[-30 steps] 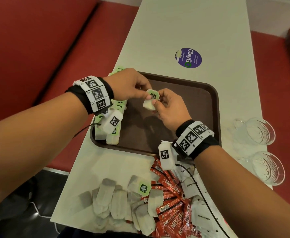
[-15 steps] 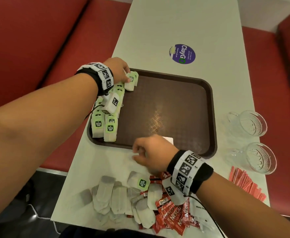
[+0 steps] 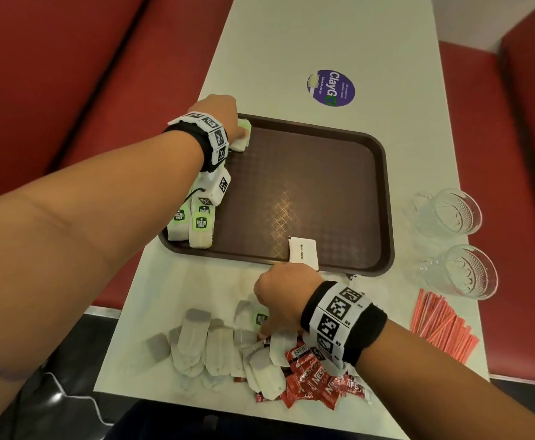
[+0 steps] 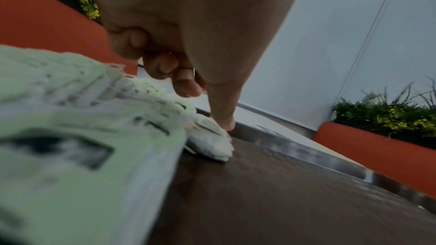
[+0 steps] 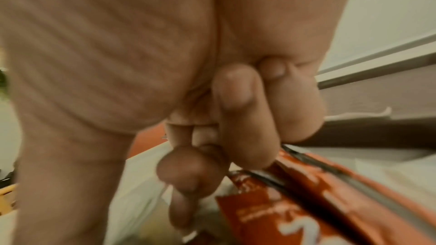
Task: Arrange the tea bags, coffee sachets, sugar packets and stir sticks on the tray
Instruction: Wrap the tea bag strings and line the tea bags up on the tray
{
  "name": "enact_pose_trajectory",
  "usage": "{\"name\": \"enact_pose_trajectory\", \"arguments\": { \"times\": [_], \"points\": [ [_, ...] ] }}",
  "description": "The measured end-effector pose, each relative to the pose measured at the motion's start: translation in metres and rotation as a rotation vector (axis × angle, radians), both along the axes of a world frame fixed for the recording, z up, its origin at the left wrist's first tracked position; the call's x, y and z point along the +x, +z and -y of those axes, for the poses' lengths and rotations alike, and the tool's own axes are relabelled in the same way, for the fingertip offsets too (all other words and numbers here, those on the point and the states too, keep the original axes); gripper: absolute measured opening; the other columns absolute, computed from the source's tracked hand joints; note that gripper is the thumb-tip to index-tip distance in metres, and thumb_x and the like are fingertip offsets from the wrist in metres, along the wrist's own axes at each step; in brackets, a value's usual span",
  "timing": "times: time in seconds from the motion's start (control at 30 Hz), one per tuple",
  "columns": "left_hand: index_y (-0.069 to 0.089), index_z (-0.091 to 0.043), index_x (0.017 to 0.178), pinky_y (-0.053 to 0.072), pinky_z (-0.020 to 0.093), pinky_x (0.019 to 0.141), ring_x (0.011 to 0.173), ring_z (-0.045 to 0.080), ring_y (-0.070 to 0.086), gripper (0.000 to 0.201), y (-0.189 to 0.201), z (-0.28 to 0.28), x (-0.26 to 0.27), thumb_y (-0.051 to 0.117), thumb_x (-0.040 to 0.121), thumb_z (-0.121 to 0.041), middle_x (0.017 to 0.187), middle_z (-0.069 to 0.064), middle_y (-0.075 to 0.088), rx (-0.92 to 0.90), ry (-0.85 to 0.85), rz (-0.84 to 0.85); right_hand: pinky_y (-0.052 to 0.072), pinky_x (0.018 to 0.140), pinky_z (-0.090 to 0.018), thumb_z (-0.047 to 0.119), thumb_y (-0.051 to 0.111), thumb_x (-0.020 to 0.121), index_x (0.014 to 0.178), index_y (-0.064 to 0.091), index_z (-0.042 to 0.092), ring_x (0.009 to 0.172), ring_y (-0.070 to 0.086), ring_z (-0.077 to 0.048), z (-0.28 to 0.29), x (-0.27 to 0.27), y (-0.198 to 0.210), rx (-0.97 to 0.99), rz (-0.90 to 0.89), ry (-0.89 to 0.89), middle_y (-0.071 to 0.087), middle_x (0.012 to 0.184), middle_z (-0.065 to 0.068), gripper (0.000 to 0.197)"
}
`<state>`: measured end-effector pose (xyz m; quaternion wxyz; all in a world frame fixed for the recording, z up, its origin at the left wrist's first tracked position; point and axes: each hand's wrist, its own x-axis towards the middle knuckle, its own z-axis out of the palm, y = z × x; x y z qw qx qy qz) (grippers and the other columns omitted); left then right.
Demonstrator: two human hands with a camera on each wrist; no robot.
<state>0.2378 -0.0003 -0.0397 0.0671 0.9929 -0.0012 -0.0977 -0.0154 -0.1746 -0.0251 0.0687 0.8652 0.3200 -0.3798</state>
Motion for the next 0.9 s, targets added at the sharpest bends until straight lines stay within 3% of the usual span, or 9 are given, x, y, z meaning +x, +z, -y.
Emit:
{"name": "enact_pose_trajectory", "arguments": {
  "times": [0.1, 0.17, 0.27, 0.37, 0.53, 0.67, 0.73, 0.8, 0.9],
  "points": [
    [0.06, -0.013, 0.085, 0.042, 0.033, 0.062, 0.075, 0.029, 0.059, 0.044, 0.0, 0.01, -0.002, 0.067, 0.083, -0.057, 0.078, 0.003, 0.06, 0.016, -0.023, -0.032, 0.05, 0.059, -0.029, 0.047, 0.072, 0.083, 0.092, 0.064, 0.015, 0.073, 0.061, -0.024, 0.001, -0.002, -0.004, 0.028, 0.005, -0.012, 0.06, 0.079, -0.001, 0.034],
    [0.059, -0.013, 0.079, 0.042, 0.032, 0.06, 0.069, 0.028, 0.059, 0.036, -0.001, 0.013, -0.005, 0.069, 0.082, -0.047, 0.076, 0.005, 0.062, 0.031, -0.024, -0.052, 0.041, 0.054, -0.027, 0.039, 0.067, 0.088, 0.089, 0.061, 0.017, 0.073, 0.059, -0.024, 0.002, -0.003, -0.006, 0.058, 0.012, -0.012, 0.056, 0.077, -0.001, 0.023],
    [0.063, -0.012, 0.085, 0.044, 0.032, 0.06, 0.069, 0.029, 0.059, 0.024, 0.0, 0.011, -0.009, 0.066, 0.081, -0.035, 0.084, 0.008, 0.066, -0.001, -0.01, -0.043, 0.04, 0.062, -0.029, 0.034, 0.061, 0.092, 0.087, 0.059, 0.021, 0.077, 0.055, -0.023, 0.004, -0.004, -0.003, 0.165, 0.027, -0.038, 0.053, 0.078, 0.002, 0.014],
    [0.063, -0.018, 0.098, 0.046, 0.032, 0.071, 0.085, 0.027, 0.061, 0.025, 0.013, 0.01, -0.025, 0.063, 0.087, -0.041, 0.092, 0.003, 0.067, -0.118, -0.061, 0.034, 0.045, 0.067, -0.031, 0.033, 0.06, 0.091, 0.096, 0.063, 0.021, 0.081, 0.057, -0.023, 0.004, -0.003, 0.003, 0.288, 0.037, -0.097, 0.056, 0.081, 0.004, 0.013],
    [0.063, -0.027, 0.095, 0.041, 0.027, 0.07, 0.076, 0.012, 0.058, 0.009, 0.047, -0.001, -0.087, 0.061, 0.091, -0.035, 0.089, -0.007, 0.067, -0.338, -0.243, 0.095, 0.051, 0.067, -0.034, 0.025, 0.062, 0.082, 0.077, 0.053, 0.018, 0.074, 0.055, -0.022, 0.0, -0.002, 0.011, 0.459, 0.041, -0.249, 0.06, 0.082, 0.0, 0.013],
    [0.064, -0.032, 0.092, 0.05, 0.031, 0.073, 0.077, 0.006, 0.06, 0.003, 0.06, -0.016, -0.15, 0.061, 0.091, -0.031, 0.084, -0.012, 0.066, -0.346, -0.428, -0.025, 0.049, 0.072, -0.039, 0.023, 0.064, 0.077, 0.068, 0.05, 0.013, 0.076, 0.054, -0.024, 0.002, -0.006, 0.015, 0.633, 0.077, -0.374, 0.057, 0.087, -0.004, 0.019],
    [0.066, -0.032, 0.091, 0.051, 0.032, 0.075, 0.078, 0.006, 0.06, 0.006, 0.057, -0.02, -0.18, 0.061, 0.091, -0.029, 0.084, -0.013, 0.065, -0.325, -0.505, -0.083, 0.05, 0.074, -0.035, 0.02, 0.062, 0.074, 0.062, 0.045, 0.018, 0.08, 0.058, -0.022, 0.005, -0.01, 0.015, 0.734, 0.111, -0.473, 0.064, 0.091, -0.002, 0.021],
    [0.068, -0.032, 0.094, 0.051, 0.035, 0.076, 0.079, 0.007, 0.059, 0.008, 0.049, -0.019, -0.207, 0.061, 0.09, -0.031, 0.086, -0.013, 0.063, -0.306, -0.589, -0.103, 0.05, 0.076, -0.025, 0.015, 0.06, 0.077, 0.066, 0.058, 0.025, 0.082, 0.062, -0.015, 0.011, -0.017, 0.015, 0.793, 0.128, -0.623, 0.069, 0.092, 0.003, 0.015],
    [0.069, -0.032, 0.103, 0.051, 0.037, 0.083, 0.09, 0.012, 0.058, 0.016, 0.03, -0.008, -0.242, 0.062, 0.091, -0.04, 0.095, -0.011, 0.063, -0.293, -0.747, -0.123, 0.044, 0.061, -0.016, 0.009, 0.056, 0.08, 0.071, 0.068, 0.022, 0.065, 0.06, -0.005, 0.026, -0.028, 0.016, 0.866, 0.159, -0.86, 0.07, 0.077, 0.008, 0.02]
  ]
}}
